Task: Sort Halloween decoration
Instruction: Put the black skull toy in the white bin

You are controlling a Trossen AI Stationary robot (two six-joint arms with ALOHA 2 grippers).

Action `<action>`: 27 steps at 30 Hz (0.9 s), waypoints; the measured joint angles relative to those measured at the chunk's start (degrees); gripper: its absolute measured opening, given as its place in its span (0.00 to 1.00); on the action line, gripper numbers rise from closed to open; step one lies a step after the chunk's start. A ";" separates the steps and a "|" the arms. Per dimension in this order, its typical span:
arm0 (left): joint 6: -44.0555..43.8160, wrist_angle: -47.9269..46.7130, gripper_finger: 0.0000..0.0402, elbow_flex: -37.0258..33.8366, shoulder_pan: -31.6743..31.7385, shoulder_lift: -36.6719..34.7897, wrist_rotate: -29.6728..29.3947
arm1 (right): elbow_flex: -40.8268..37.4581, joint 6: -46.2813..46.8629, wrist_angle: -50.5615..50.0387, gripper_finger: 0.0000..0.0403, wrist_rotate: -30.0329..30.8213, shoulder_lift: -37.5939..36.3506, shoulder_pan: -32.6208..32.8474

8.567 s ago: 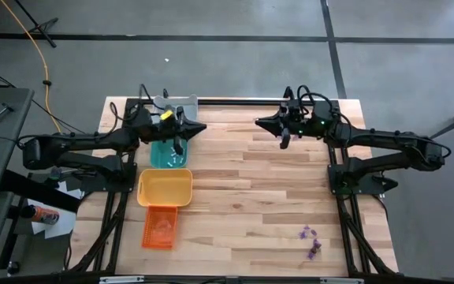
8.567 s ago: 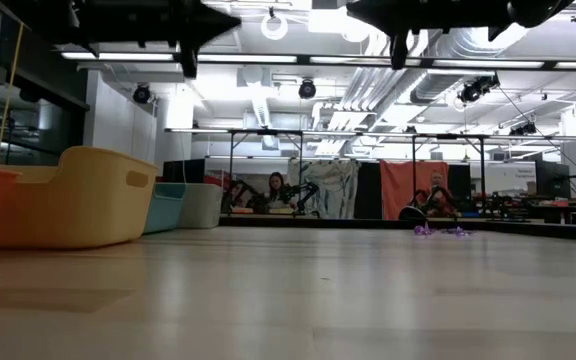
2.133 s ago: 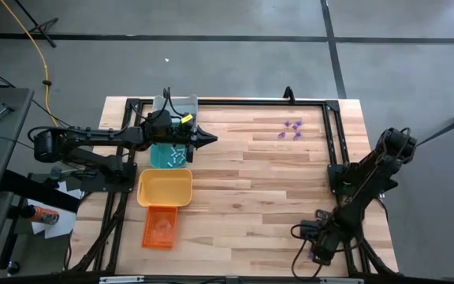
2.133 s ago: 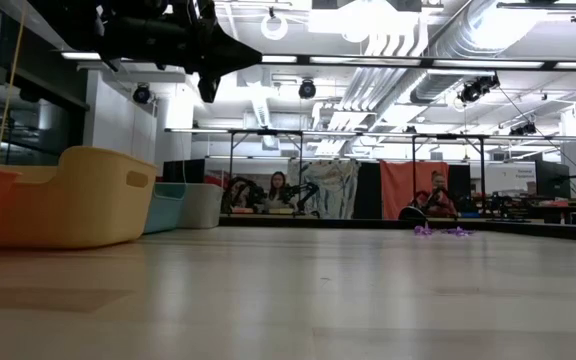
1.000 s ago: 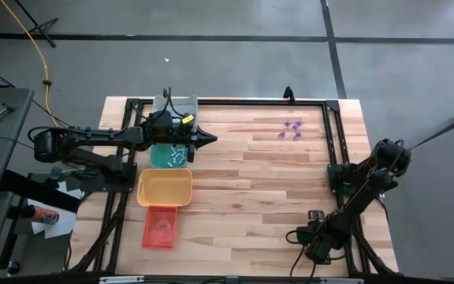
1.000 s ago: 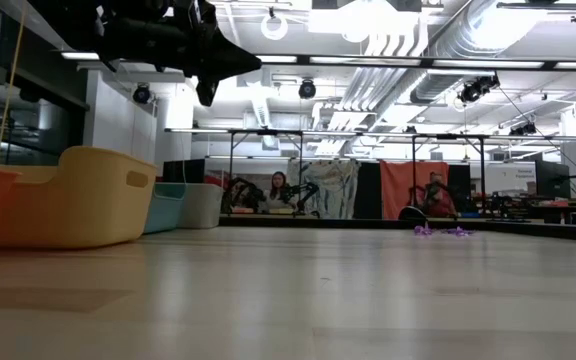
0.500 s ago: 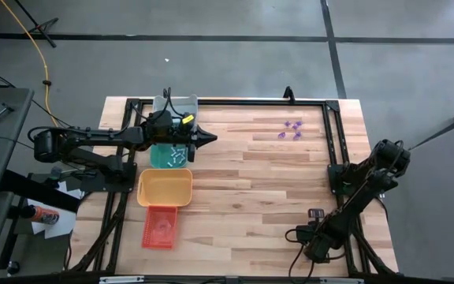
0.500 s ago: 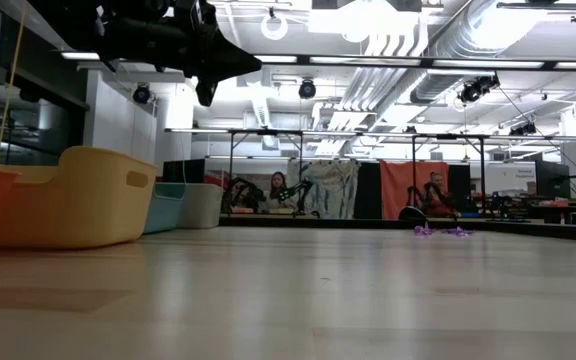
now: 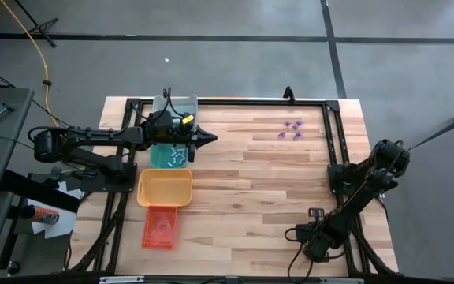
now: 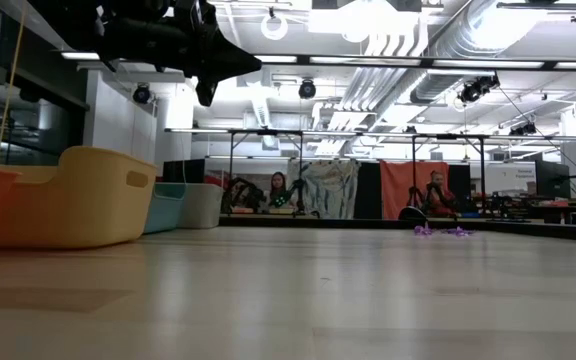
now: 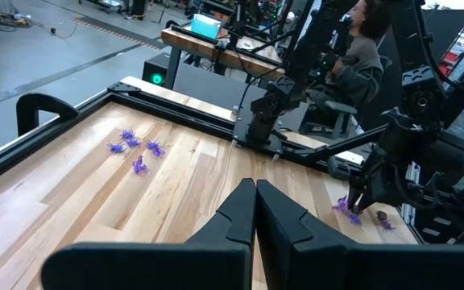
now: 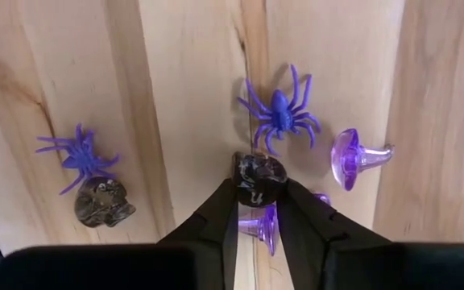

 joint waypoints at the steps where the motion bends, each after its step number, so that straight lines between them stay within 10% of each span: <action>1: -0.02 -0.02 0.00 0.00 0.00 0.00 0.00 | 0.24 0.42 -0.54 0.17 0.08 0.08 0.00; 27: 0.01 0.00 0.00 0.00 0.00 0.00 0.03 | 0.87 2.34 -2.84 0.15 -1.54 -7.62 -1.51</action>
